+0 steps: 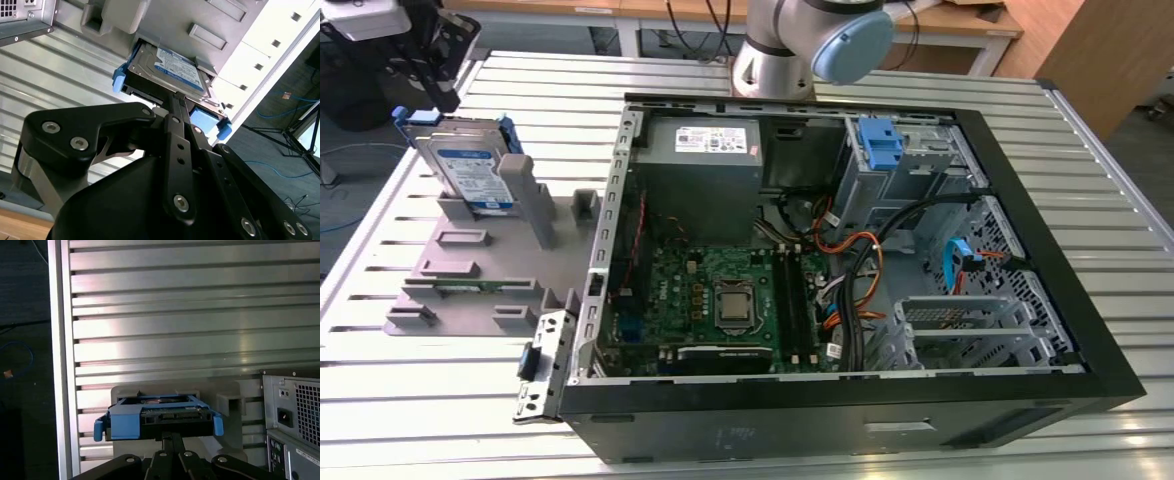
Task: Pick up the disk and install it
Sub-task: 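Reach for the disk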
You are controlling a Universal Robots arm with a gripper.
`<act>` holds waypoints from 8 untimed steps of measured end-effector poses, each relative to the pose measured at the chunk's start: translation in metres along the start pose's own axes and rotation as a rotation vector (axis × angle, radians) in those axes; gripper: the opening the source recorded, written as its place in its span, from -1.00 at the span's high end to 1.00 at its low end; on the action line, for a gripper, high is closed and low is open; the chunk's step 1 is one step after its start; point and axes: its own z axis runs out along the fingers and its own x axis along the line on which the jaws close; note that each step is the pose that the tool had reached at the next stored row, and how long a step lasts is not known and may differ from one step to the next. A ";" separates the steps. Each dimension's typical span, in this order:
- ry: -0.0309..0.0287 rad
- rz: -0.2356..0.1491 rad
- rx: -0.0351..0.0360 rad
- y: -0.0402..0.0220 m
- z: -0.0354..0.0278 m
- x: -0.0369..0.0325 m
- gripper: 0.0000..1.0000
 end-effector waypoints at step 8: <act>0.0159 0.001 0.0022 0.0001 0.0009 0.0003 0.79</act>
